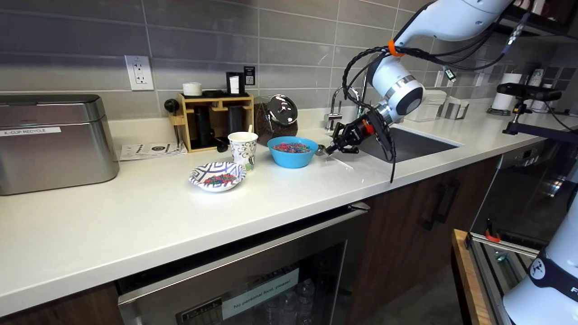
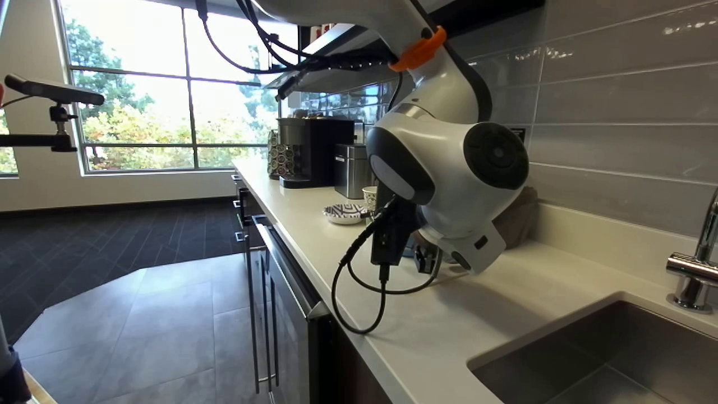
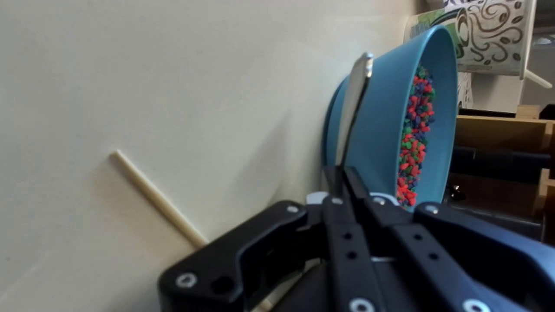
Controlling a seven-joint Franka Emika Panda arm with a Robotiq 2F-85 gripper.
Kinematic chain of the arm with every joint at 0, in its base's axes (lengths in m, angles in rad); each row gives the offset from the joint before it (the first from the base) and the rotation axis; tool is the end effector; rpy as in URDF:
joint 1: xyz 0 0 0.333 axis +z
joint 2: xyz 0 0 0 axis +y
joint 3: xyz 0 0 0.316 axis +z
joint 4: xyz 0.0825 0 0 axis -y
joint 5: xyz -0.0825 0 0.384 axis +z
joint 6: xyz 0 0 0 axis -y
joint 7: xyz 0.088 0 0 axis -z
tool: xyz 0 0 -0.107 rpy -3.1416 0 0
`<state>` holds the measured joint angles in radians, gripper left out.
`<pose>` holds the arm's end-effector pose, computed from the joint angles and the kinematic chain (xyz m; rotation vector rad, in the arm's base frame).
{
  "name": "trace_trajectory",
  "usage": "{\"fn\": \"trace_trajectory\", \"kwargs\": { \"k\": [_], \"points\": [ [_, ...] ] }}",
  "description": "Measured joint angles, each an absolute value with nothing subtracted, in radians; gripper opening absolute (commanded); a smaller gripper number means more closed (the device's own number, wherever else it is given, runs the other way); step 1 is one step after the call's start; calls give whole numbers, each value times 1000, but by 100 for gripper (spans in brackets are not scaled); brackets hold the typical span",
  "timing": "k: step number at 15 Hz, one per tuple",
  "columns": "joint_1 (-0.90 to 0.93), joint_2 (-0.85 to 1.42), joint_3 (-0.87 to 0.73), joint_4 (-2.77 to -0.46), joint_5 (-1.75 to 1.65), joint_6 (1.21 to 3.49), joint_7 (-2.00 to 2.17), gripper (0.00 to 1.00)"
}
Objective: Remove the spoon from the bowl
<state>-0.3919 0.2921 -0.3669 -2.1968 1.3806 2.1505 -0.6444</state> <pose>0.4224 -0.3450 0.2533 -1.9316 1.2012 -0.5027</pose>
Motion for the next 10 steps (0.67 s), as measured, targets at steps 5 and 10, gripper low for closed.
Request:
{"fn": "trace_trajectory", "kwargs": {
  "k": [5,10],
  "points": [
    [-394,307,-367,-2196,1385,2150,-664,23],
    [-397,310,-367,-2196,1385,2150,-669,45]
  ]
}}
